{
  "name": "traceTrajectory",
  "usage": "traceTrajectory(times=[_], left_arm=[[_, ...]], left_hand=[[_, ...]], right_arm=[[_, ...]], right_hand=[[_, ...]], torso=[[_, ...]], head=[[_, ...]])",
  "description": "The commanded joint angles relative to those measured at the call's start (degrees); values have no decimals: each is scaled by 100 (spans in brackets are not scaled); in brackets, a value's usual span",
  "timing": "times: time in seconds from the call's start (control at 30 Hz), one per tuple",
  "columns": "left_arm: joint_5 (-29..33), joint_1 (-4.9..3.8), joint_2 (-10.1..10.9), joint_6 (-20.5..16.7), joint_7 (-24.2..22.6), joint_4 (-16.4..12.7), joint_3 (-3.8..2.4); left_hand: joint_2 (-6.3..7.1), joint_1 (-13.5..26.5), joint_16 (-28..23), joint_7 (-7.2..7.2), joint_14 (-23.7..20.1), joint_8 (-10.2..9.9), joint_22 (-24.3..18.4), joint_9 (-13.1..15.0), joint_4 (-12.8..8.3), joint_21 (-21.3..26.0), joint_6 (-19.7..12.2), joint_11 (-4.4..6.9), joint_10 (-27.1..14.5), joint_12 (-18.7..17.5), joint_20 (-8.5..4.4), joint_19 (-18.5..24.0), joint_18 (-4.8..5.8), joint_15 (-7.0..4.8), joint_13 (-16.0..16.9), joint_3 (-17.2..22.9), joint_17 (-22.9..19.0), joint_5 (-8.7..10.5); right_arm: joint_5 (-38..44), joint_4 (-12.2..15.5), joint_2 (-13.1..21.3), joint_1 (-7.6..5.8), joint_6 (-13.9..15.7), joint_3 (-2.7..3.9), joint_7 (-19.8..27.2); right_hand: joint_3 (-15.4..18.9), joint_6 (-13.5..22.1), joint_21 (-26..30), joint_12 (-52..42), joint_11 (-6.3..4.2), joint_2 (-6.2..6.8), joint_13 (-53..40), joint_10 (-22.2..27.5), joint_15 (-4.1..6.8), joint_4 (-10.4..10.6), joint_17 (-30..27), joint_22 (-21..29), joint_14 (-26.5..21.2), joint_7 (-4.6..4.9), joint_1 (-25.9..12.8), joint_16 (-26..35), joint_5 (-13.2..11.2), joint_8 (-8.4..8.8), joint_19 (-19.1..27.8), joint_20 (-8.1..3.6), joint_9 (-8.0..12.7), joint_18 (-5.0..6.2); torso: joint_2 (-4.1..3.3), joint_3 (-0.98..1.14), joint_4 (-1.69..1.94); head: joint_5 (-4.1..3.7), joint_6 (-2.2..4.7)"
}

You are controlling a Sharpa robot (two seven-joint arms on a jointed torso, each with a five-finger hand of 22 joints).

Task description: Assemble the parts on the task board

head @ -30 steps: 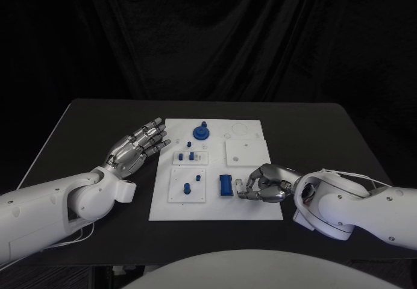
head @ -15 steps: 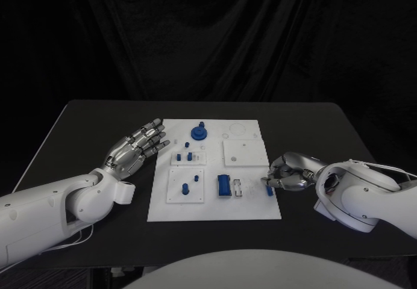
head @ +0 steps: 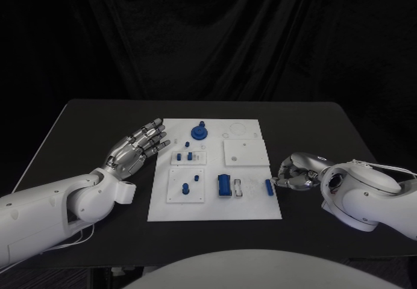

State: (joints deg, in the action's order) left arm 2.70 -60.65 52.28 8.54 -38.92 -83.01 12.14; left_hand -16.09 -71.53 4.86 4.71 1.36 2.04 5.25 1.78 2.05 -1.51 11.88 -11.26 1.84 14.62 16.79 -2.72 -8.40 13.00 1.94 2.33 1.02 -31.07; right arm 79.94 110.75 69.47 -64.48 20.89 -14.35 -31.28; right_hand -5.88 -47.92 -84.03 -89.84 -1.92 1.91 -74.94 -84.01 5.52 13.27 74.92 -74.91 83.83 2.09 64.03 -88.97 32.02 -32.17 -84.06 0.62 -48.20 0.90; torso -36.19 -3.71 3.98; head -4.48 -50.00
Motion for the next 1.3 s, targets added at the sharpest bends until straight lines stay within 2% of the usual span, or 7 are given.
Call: traceTrajectory(times=[0.03,0.43,0.6,0.8,0.93,1.13,1.3], left_arm=[[-5,10,-10,34,-267,3,-4],[-5,10,-34,43,-267,12,-4],[-5,10,-32,46,-267,14,-4],[-5,11,-44,51,-259,26,-4],[-5,11,-57,63,-253,30,-4],[-5,13,-60,70,-245,39,-4],[-5,16,-64,87,-233,36,-4]], left_hand=[[15,24,14,26,-3,30,4,8,3,-33,14,-28,2,39,-6,-44,91,35,7,49,7,-29],[16,24,15,25,-3,28,3,6,1,-33,4,-30,2,39,-6,-45,92,35,7,51,7,-30],[16,25,11,24,-4,27,-1,6,0,-32,2,-31,1,37,-6,-43,93,35,7,54,6,-30],[16,25,8,23,-6,26,-4,5,-2,-31,-3,-34,1,35,-7,-41,94,34,6,57,5,-31],[16,25,8,23,-6,26,-4,5,-2,-31,-3,-34,1,35,-7,-41,94,34,6,57,5,-31],[16,25,8,23,-6,26,-4,5,-2,-31,-3,-34,1,35,-7,-41,94,34,6,57,5,-31],[14,26,6,23,-7,24,-8,4,-4,-30,-9,-41,1,40,-8,-39,96,32,7,64,4,-32]], right_arm=[[324,-39,-44,23,-172,2,-324],[357,-215,-289,120,-289,2,-325],[359,-262,-369,153,-286,3,-307],[359,-348,-476,199,-336,3,-284],[359,-400,-538,227,-345,3,-274],[359,-493,-650,251,-377,3,-273],[360,-599,-787,276,-559,4,-312]], right_hand=[[-25,-16,19,-16,42,58,-1506,-599,-45,27,1193,-1278,555,37,-10,21,-85,42,-329,55,29,82],[-32,-34,25,-16,53,79,-1506,-599,-56,90,1163,-1276,549,51,-51,33,-176,86,-326,65,89,84],[-47,-49,21,-16,74,89,-1506,-599,-72,154,1167,-1278,550,74,-74,31,-338,172,-328,81,196,82],[-70,-54,26,-16,78,92,-1506,-599,-76,141,1154,-1276,548,75,-34,36,-355,202,-325,85,235,84],[-142,-71,36,-16,82,117,-1506,-599,-80,73,1146,-1273,546,81,91,40,-180,264,-321,91,317,87],[-169,-74,46,-16,85,125,-1506,-599,-83,53,1132,-1269,543,85,124,45,-127,293,-317,94,353,90],[-248,-85,55,-16,94,133,-1506,-599,-89,-21,1128,-1266,542,95,227,46,-13,363,-313,99,435,92]], torso=[[-5,3,-7],[0,8,5],[3,4,7],[8,0,5],[8,3,10],[10,2,5],[5,3,5]], head=[[2,0],[-4,0],[16,0],[1,0],[4,0],[-4,0],[8,0]])
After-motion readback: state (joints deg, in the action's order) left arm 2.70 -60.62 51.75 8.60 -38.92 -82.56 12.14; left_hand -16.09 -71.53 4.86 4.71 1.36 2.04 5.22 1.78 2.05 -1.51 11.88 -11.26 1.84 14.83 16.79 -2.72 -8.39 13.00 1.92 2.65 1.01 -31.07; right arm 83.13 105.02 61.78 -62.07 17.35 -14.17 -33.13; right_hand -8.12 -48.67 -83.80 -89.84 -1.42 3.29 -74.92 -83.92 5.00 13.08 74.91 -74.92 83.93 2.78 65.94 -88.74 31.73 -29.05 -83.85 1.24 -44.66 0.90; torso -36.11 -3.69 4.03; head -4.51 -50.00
